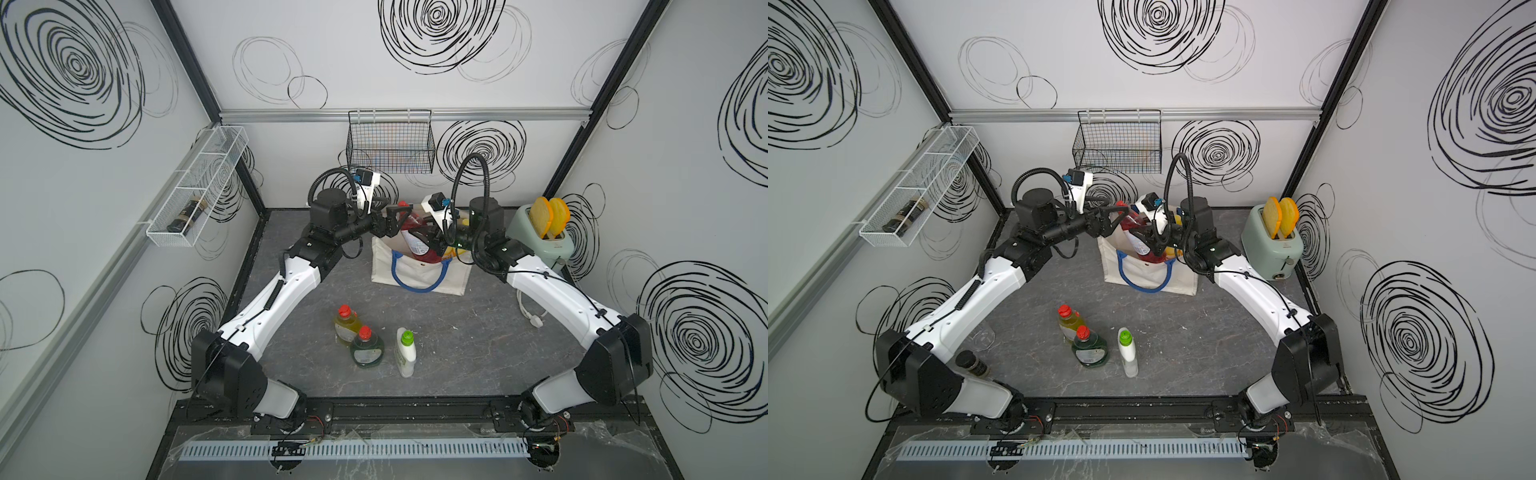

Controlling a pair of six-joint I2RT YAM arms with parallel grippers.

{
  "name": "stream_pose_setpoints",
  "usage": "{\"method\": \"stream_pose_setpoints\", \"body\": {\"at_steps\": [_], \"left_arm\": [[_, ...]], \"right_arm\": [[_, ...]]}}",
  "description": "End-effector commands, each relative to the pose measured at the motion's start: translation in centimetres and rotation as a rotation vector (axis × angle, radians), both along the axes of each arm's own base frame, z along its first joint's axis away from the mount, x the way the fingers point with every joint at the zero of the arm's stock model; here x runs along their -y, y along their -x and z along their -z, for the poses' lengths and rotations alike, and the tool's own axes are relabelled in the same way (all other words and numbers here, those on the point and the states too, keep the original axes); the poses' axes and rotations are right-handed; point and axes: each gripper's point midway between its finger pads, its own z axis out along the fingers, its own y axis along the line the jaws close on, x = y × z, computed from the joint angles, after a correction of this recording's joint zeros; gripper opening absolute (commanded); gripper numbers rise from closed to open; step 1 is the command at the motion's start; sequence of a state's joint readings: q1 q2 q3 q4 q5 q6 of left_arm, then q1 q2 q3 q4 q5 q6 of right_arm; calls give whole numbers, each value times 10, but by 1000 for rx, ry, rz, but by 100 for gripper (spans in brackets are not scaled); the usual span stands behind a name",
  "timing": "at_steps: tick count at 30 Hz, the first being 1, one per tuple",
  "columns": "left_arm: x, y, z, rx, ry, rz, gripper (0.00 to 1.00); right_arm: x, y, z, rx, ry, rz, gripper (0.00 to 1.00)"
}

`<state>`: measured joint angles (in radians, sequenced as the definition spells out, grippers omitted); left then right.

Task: Pack dish soap into the shopping bag
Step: Adjust the bottle of dish soap in the shopping bag.

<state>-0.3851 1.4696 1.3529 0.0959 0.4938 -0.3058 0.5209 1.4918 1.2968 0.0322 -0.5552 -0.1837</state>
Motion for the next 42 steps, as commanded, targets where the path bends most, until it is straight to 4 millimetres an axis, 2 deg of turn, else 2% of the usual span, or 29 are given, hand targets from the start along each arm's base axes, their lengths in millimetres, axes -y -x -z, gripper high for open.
{"method": "stream_pose_setpoints", "body": {"at_steps": [1,7,13,17,21,24,28,32,34,37,41,42], "left_arm": [[3,-5,-16,51,63,13,85],[14,-2,-14,57,67,49,78],[23,0,-12,64,44,71,61],[29,3,-7,72,11,81,55],[31,0,-4,65,8,78,39],[30,0,-6,72,10,73,37],[29,0,-11,87,20,67,17],[30,0,-9,88,13,66,2],[30,0,-9,90,11,63,0],[29,1,-14,107,9,59,0],[29,0,-23,130,-5,52,0],[28,1,-27,139,-9,50,0]], "right_arm": [[3,17,-59,175,-102,-40,0],[3,17,-54,171,-97,-41,0],[-1,15,-50,164,-98,-49,0],[-3,14,-52,168,-103,-52,0],[-4,12,-49,165,-92,-54,0],[-4,11,-46,161,-84,-54,0],[-5,9,-39,152,-68,-50,0],[-4,8,-36,148,-61,-46,0],[-4,8,-35,148,-59,-46,5],[-2,6,-33,147,-55,-38,18],[-1,5,-31,143,-50,-29,54],[0,5,-31,142,-50,-26,57]]}}
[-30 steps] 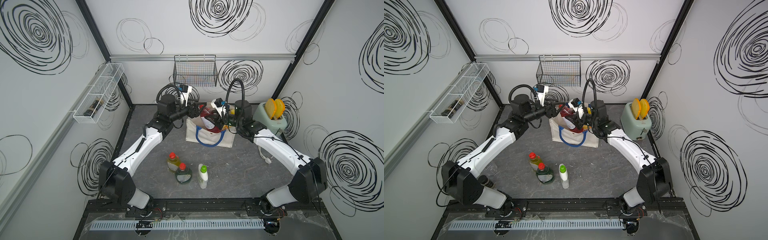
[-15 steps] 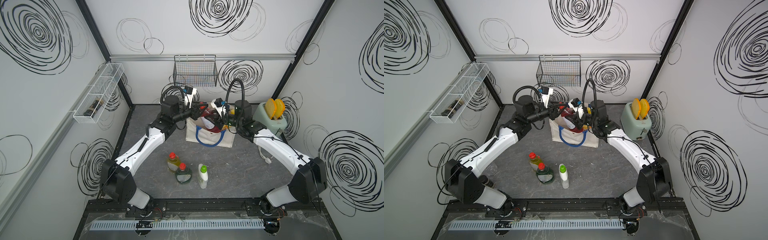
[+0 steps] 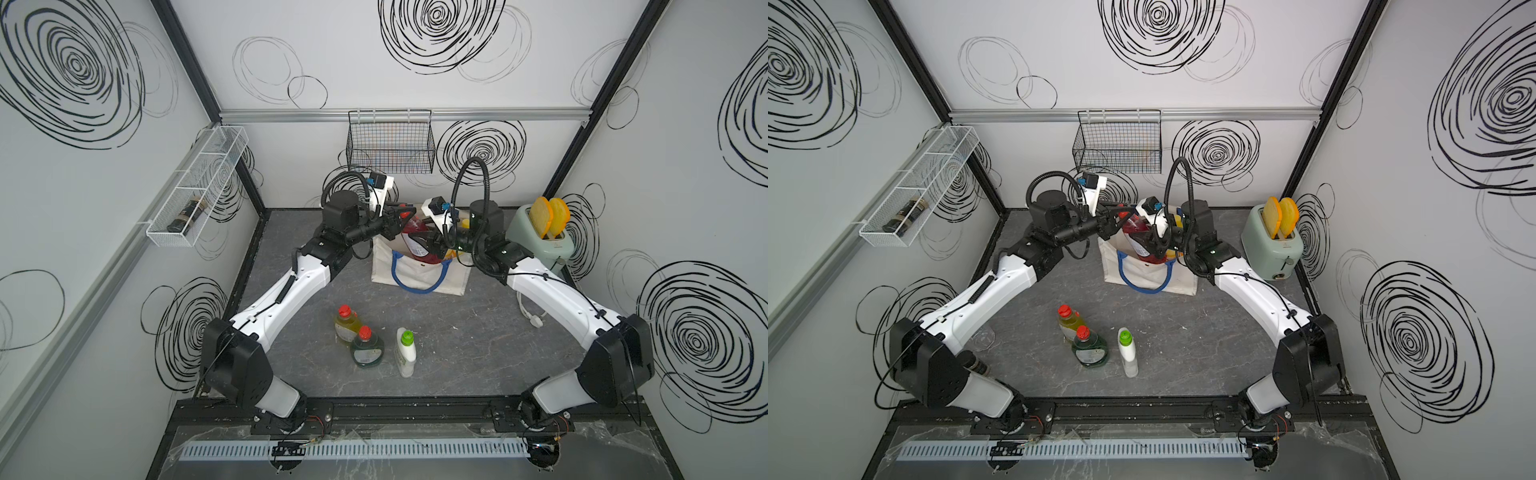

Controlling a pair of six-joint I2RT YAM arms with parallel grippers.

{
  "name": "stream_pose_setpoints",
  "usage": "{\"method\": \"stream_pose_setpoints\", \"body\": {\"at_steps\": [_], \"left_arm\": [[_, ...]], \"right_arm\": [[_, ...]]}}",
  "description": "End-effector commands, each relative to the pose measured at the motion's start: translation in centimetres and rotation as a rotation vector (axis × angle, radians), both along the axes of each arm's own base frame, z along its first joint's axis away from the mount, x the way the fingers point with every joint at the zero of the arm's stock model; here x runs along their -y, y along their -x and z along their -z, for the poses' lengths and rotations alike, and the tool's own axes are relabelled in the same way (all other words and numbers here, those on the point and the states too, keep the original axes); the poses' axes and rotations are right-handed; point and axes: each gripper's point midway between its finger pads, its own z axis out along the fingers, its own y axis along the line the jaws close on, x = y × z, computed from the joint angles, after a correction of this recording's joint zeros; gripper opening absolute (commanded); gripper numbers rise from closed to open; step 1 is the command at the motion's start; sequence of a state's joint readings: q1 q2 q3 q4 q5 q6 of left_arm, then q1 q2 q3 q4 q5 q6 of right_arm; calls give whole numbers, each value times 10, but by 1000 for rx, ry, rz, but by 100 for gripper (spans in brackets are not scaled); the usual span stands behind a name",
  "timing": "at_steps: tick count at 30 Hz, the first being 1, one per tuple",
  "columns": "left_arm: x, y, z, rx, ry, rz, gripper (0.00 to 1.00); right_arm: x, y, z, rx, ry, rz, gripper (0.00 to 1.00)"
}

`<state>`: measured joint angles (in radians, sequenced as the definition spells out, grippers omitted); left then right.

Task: Pack dish soap into the shopping bag
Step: Adjust the bottle of dish soap in the shopping bag.

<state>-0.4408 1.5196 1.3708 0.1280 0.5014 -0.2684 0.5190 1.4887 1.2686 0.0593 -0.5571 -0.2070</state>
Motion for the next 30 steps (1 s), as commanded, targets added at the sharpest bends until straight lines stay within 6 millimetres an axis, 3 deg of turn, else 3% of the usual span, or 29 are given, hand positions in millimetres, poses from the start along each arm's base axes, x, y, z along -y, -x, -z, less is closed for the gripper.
{"method": "stream_pose_setpoints", "body": {"at_steps": [1,2,6,7,9,15,20,30], "left_arm": [[0,-3,-35,115,12,-19,0],[-1,-4,-35,116,4,-24,0],[-2,-6,-37,126,-16,-45,0],[-3,-8,-35,125,-30,-61,0],[-4,-10,-31,134,-58,-82,0],[-2,-15,-36,199,-84,-125,0],[6,-28,-34,265,-135,-182,0],[24,-70,-29,314,-167,-256,0]], "right_arm": [[0,4,-38,122,-60,-17,61],[1,4,-39,122,-61,-12,66],[7,-1,-42,121,-66,24,69],[10,-4,-44,119,-61,50,75],[21,-11,-47,111,-47,125,77],[87,-20,-60,67,-63,369,79],[140,-8,-57,20,-115,502,79],[175,14,-40,-43,-134,606,79]]}}
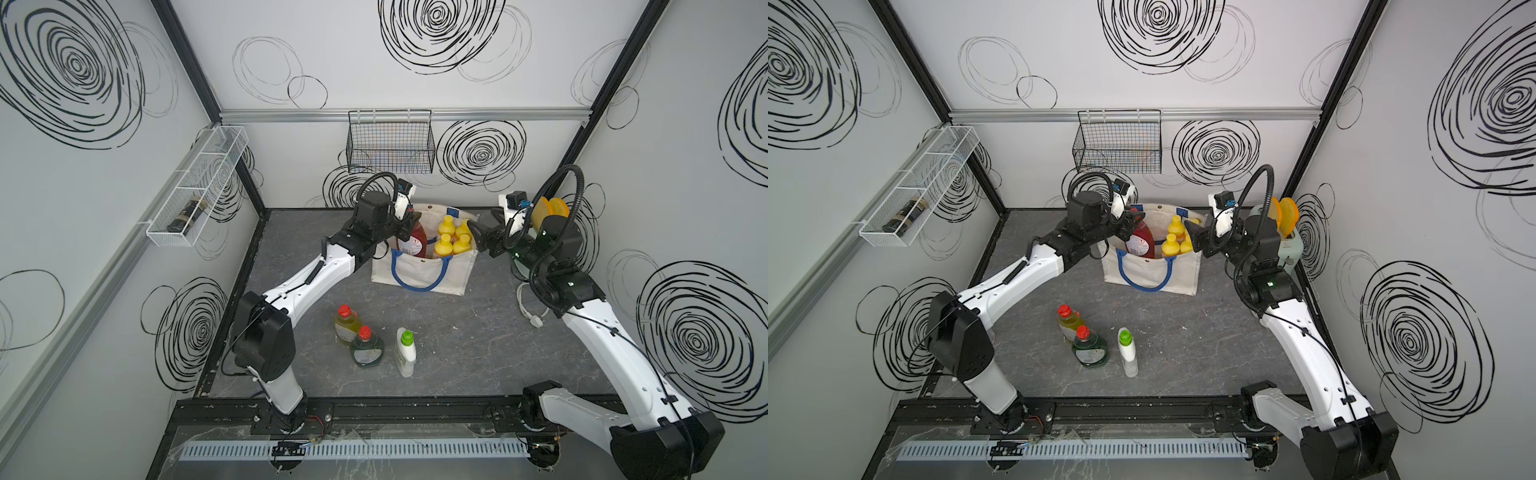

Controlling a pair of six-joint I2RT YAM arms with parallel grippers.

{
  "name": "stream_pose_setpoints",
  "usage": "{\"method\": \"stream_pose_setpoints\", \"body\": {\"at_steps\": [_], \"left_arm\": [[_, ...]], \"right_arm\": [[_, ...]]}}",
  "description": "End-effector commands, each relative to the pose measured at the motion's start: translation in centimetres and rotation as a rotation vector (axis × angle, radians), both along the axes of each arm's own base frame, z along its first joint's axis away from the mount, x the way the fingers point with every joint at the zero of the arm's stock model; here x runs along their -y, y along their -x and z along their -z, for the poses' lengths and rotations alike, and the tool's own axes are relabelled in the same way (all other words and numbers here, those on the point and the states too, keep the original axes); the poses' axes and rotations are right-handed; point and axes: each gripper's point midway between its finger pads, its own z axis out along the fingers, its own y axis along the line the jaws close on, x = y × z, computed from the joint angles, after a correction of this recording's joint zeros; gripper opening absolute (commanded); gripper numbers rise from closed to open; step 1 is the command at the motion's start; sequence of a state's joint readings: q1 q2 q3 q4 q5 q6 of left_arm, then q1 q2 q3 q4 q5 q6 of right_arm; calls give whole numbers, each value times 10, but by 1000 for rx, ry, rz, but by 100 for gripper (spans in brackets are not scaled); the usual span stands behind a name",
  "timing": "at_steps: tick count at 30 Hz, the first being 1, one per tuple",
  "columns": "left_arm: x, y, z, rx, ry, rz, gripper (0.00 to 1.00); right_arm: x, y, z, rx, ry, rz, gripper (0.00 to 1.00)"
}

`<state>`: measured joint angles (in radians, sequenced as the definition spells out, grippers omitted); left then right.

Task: Pack dish soap into the shopping bag
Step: Adjust the bottle of dish soap in the shopping bag.

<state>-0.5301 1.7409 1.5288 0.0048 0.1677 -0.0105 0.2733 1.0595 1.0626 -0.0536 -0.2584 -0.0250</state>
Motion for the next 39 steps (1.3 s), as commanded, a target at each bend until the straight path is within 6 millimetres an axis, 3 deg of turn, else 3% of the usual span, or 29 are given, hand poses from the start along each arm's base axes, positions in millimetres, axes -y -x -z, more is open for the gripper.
{"method": "stream_pose_setpoints", "body": {"at_steps": [1,15,27,35,39], "left_arm": [[4,-12,-93,281,128,-22,0],[37,-42,-52,289,83,-54,0],[43,-59,-15,304,-1,-114,0],[41,-63,15,221,25,-97,0],[47,-61,21,189,32,-61,17]], "right_arm": [[10,6,6,-34,-29,33,79],[18,15,19,-60,-43,48,79],[14,20,25,-64,-55,20,80],[12,21,26,-68,-57,10,81],[12,21,28,-69,-58,7,82]]}}
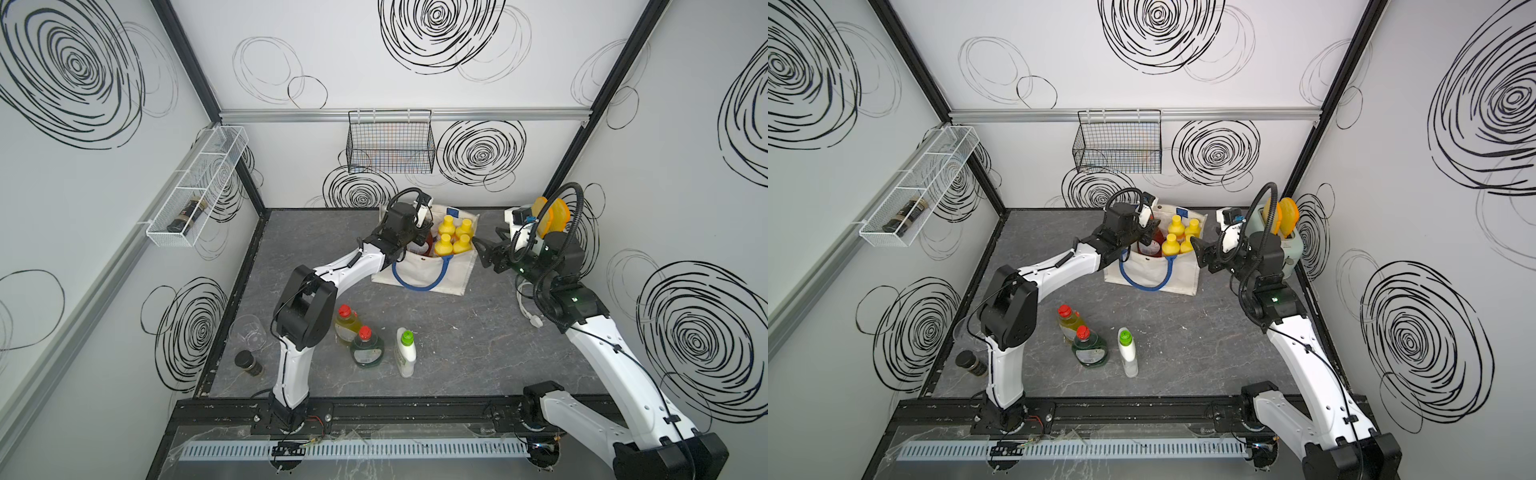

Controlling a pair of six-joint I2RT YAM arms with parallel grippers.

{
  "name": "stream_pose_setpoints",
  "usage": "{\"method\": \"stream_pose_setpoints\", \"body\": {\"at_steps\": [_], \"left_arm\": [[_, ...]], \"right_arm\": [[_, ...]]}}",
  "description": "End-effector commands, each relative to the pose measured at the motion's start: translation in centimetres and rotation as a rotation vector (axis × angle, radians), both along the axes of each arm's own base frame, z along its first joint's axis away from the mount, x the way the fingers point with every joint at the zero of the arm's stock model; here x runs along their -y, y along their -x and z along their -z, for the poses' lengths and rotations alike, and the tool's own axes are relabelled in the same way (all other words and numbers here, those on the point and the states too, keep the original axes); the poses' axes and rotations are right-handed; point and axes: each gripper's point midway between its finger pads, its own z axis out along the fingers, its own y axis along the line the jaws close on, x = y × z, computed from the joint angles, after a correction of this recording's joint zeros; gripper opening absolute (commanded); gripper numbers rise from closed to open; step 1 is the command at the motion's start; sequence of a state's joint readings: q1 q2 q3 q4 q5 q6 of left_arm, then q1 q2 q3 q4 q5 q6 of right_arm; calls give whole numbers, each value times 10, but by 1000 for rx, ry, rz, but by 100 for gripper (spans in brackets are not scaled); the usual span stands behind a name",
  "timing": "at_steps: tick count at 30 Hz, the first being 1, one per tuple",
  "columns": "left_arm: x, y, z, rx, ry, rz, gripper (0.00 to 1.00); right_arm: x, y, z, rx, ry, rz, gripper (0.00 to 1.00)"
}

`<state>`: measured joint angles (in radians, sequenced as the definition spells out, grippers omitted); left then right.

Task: Pack dish soap into the shopping bag
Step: Adjust the bottle of dish soap in the shopping bag.

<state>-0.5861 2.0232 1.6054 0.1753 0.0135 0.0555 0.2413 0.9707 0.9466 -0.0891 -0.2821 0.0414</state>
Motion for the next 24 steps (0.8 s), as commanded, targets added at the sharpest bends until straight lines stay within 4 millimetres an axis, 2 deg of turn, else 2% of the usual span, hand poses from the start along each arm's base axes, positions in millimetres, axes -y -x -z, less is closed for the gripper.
{"method": "stream_pose_setpoints", "body": {"at_steps": [1,7,11,24], "left_arm": [[7,-9,-62,147,146,26,21],[6,-13,-55,89,162,38,35],[5,-13,-55,74,145,34,50],[2,-3,-82,62,159,35,61]], "right_arm": [[-1,3,-6,26,-14,-14,82],[-2,5,-6,29,-17,-21,83],[-3,6,-7,33,-19,-29,84],[-6,7,-13,49,-26,-49,86]]}}
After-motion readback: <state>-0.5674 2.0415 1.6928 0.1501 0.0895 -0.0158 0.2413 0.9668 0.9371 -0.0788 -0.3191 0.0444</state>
